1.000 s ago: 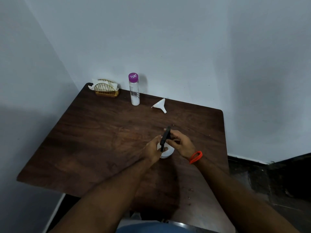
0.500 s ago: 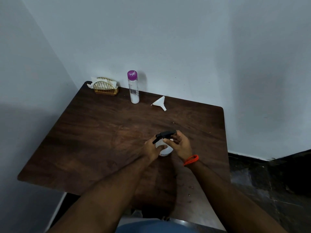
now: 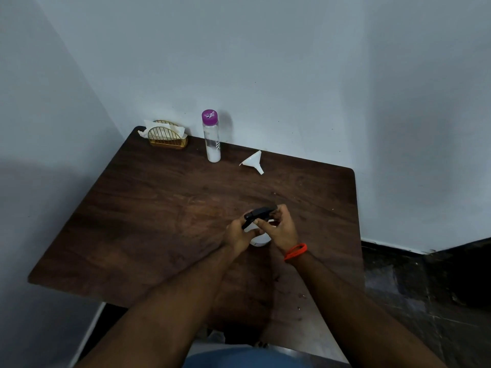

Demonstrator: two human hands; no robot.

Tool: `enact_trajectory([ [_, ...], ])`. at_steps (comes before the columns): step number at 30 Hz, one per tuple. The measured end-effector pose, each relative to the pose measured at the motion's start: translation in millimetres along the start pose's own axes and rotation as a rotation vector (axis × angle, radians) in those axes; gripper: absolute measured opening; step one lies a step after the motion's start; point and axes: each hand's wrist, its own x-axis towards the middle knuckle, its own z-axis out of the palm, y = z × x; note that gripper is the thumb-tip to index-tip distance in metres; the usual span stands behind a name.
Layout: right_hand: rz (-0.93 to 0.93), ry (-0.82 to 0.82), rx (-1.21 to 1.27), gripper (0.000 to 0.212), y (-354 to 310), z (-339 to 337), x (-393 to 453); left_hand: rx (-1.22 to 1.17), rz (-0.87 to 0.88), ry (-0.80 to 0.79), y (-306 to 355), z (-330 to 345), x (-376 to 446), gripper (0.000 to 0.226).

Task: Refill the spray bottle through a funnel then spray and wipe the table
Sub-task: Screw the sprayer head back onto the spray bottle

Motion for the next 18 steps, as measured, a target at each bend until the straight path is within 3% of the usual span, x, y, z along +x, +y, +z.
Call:
enact_trajectory([
  [6,-0.025,-0.025,-0.023,0.025,6,7,-1,-0.006,-0.015,-0.008,2,-2,0,0.039],
  [13,-0.031,-0.085,0.040,0.034,5,-3,-7,-0.040,0.007,-0.039,4,-5,-2,0.052],
  [18,-0.030,0.004,0.017,0.028,4,-2,-6,-0.077,0.044,-0.035,5,-4,-5,0.054],
])
